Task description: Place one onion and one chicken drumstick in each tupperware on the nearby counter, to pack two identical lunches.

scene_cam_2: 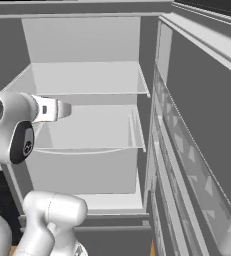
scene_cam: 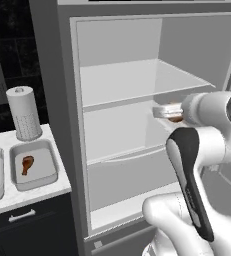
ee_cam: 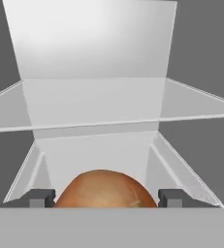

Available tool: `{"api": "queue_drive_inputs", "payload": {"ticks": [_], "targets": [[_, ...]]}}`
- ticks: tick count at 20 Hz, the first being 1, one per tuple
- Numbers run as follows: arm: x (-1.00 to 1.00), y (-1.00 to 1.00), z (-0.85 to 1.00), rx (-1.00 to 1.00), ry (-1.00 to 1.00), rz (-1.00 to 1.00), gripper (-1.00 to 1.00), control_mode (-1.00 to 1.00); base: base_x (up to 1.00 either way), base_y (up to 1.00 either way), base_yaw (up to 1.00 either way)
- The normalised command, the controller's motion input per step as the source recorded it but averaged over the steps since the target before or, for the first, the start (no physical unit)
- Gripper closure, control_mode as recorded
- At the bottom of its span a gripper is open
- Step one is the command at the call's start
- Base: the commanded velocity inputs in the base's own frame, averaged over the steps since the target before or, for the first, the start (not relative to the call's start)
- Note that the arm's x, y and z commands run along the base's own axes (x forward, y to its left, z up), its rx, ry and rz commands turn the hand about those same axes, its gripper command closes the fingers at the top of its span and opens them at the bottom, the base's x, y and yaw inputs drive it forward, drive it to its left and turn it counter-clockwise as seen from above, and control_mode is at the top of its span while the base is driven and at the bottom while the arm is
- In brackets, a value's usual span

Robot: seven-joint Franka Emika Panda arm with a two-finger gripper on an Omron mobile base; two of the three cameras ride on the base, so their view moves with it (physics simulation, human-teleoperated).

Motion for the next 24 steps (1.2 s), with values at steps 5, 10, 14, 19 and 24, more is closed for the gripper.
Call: {"api": "queue_drive_inputs", "payload": {"ticks": [5, 10, 14, 19, 24], "targets": [[-0.20, 0.02, -0.05, -0.01, 0.00, 0.02, 1.00, 1.00, -0.80, 0.06, 0.09], [0.00, 0.00, 0.00, 0.00, 0.00, 0.00, 1.00, 1.00, -0.88, 0.55, 0.07], [0.00, 0.00, 0.00, 0.00, 0.00, 0.00, 1.00, 1.00, -0.11, 1.00, 0.00], [0.00, 0.00, 0.00, 0.00, 0.00, 0.00, 1.00, 1.00, 0.37, 1.00, 0.00], [0.00, 0.00, 0.00, 0.00, 0.00, 0.00, 1.00, 1.00, 0.81, 1.00, 0.00]]}}
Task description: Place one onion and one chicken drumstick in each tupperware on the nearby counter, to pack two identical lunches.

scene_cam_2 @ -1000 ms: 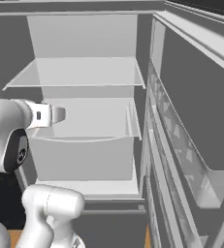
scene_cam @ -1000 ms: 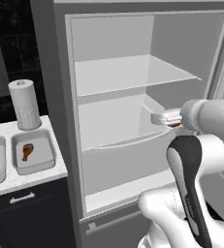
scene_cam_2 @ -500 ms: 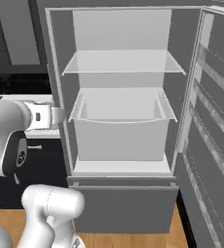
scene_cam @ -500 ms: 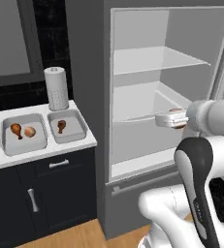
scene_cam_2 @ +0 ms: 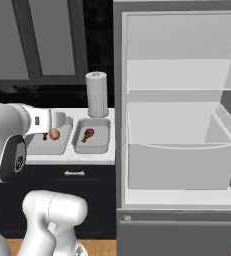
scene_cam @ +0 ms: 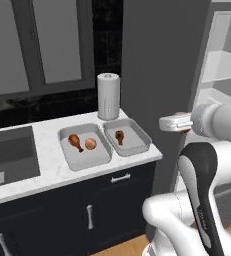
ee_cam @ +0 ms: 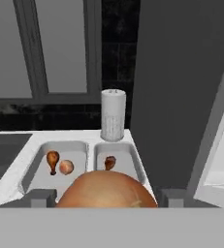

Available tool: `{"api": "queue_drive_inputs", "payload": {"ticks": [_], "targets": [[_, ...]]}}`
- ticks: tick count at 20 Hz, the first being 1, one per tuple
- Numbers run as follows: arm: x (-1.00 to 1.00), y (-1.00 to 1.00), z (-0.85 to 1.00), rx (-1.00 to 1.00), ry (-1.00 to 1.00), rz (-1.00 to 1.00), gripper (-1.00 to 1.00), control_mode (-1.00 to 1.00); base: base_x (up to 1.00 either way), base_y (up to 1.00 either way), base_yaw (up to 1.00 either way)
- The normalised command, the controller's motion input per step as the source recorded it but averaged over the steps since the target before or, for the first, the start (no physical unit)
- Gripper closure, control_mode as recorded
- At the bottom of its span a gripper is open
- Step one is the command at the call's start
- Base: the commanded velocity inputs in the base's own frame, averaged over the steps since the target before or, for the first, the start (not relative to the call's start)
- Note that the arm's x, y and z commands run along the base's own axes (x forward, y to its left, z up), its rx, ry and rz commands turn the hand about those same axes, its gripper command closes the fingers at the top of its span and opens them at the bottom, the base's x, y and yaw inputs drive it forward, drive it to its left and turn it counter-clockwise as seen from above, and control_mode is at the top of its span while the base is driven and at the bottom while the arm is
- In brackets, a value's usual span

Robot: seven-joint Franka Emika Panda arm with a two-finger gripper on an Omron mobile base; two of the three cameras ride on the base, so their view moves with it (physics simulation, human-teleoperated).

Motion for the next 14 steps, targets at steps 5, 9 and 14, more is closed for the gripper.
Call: {"api": "queue_drive_inputs", "payload": {"ticks": [5, 9, 14], "targets": [[0.00, 0.00, 0.00, 0.00, 0.00, 0.00, 1.00, 1.00, 1.00, 0.95, -0.01], [0.00, 0.00, 0.00, 0.00, 0.00, 0.00, 1.00, 1.00, 1.00, 0.65, -0.05], [0.39, -0.10, -0.21, -0.01, 0.29, -0.27, 1.00, -1.00, 0.00, 0.00, 0.00]]}}
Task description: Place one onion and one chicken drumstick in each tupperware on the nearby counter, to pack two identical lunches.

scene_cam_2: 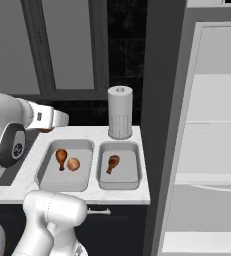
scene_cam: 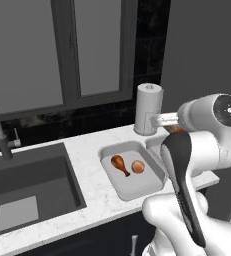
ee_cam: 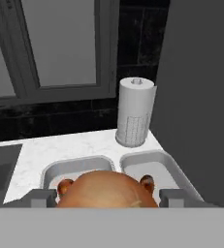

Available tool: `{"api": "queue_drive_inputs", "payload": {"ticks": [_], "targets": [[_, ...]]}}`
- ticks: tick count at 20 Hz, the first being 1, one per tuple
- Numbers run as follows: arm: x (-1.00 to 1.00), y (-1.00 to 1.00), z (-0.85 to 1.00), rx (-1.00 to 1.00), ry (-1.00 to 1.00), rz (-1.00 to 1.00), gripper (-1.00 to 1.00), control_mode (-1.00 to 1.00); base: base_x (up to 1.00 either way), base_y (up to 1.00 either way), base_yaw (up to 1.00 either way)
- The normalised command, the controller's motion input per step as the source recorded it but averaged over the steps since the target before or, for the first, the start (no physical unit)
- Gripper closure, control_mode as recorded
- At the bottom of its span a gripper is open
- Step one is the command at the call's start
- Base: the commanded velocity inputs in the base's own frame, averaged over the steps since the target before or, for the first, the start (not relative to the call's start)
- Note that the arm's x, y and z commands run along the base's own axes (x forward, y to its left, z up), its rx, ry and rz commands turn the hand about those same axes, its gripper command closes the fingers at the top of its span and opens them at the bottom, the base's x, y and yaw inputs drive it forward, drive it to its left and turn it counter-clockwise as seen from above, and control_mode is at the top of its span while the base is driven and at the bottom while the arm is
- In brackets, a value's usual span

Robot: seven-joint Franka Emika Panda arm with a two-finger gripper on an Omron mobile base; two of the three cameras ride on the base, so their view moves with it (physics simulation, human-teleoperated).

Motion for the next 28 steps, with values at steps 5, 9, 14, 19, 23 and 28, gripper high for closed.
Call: {"api": "queue_drive_inputs", "payload": {"ticks": [5, 9, 14, 19, 23, 28], "targets": [[-0.03, -0.55, -0.55, 0.00, 0.09, -0.55, 1.00, -1.00, 0.00, 0.00, 0.00], [-0.01, -0.59, -0.48, 0.00, 0.06, -0.51, 1.00, -1.00, 0.00, 0.00, 0.00], [0.12, -0.36, -0.37, 0.08, 0.11, -0.20, 1.00, -1.00, 0.00, 0.00, 0.00], [0.39, -0.35, -0.44, 0.09, 0.11, -0.03, 1.00, -1.00, 0.00, 0.00, 0.00], [0.49, -0.19, -0.55, 0.00, 0.02, 0.00, 1.00, -1.00, 0.00, 0.00, 0.00], [0.47, -0.18, -0.65, 0.00, 0.00, -0.01, 1.00, -1.00, 0.00, 0.00, 0.00]]}}
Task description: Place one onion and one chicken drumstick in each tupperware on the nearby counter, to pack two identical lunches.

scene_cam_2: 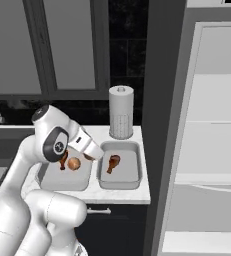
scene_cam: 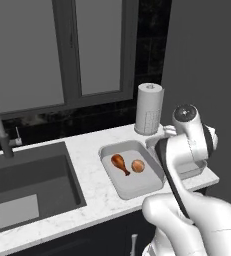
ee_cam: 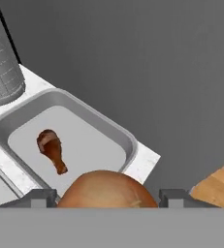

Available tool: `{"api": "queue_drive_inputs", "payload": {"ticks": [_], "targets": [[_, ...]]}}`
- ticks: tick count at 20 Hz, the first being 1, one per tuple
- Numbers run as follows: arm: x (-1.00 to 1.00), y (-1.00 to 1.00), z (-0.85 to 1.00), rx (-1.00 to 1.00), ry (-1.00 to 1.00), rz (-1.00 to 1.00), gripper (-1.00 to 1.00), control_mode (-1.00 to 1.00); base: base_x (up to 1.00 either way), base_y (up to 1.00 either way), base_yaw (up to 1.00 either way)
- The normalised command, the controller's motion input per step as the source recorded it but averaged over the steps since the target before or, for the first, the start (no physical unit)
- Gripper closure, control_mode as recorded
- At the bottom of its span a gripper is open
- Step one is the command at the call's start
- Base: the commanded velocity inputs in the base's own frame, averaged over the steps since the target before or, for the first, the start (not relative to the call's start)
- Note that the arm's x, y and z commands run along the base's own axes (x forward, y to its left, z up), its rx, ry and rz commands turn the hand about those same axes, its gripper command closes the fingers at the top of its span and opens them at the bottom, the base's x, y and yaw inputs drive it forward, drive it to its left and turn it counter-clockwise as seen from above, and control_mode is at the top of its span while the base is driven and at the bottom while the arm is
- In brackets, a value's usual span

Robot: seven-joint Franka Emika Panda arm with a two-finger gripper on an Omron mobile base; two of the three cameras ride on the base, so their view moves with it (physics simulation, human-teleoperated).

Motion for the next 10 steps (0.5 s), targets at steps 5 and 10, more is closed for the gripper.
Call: {"api": "queue_drive_inputs", "payload": {"ticks": [5, 10], "targets": [[0.45, -0.30, -0.63, 0.00, 0.00, -0.01, 1.00, -1.00, 0.00, 0.00, 0.00], [0.47, -0.25, -0.49, 0.00, 0.00, 0.00, 1.00, -1.00, 0.00, 0.00, 0.00]]}}
